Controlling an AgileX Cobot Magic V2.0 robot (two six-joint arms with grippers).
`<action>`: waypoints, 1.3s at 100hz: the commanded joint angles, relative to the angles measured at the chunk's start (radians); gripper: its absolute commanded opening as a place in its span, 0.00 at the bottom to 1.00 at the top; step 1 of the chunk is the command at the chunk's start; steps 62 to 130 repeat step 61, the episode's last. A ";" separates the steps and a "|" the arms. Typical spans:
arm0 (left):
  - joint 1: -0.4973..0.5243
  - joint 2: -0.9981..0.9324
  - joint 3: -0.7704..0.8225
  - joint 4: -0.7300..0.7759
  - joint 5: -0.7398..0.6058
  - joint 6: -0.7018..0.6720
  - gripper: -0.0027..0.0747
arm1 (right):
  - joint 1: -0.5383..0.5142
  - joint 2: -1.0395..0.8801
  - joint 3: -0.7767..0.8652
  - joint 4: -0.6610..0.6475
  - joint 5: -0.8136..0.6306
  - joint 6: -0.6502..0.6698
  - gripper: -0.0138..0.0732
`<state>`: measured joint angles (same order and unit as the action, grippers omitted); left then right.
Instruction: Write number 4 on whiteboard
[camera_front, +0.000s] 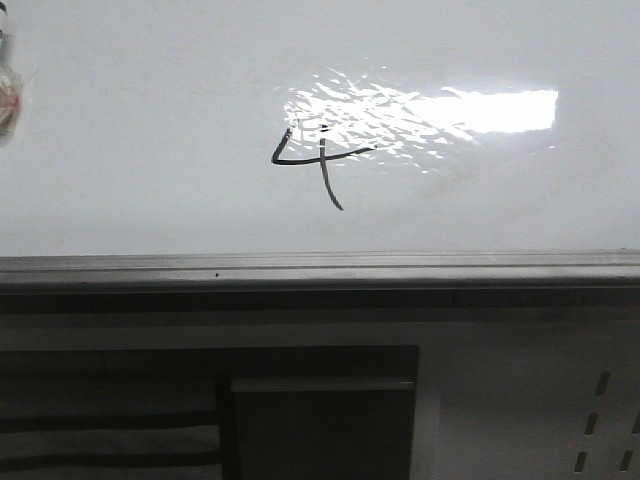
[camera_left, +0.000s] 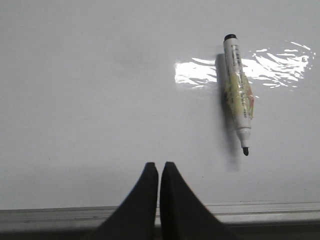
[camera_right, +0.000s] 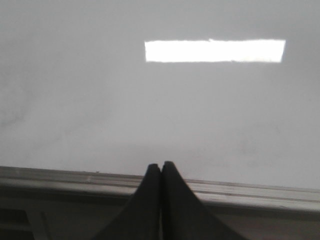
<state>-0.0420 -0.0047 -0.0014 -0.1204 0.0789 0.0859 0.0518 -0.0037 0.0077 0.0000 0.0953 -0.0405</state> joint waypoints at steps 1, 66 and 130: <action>0.001 -0.027 0.026 -0.008 -0.079 -0.001 0.01 | -0.004 -0.028 0.021 0.000 -0.081 -0.006 0.08; 0.001 -0.027 0.026 -0.008 -0.079 -0.001 0.01 | -0.006 -0.028 0.021 0.000 -0.081 -0.006 0.08; 0.001 -0.027 0.026 -0.008 -0.079 -0.001 0.01 | -0.006 -0.028 0.021 0.000 -0.081 -0.006 0.08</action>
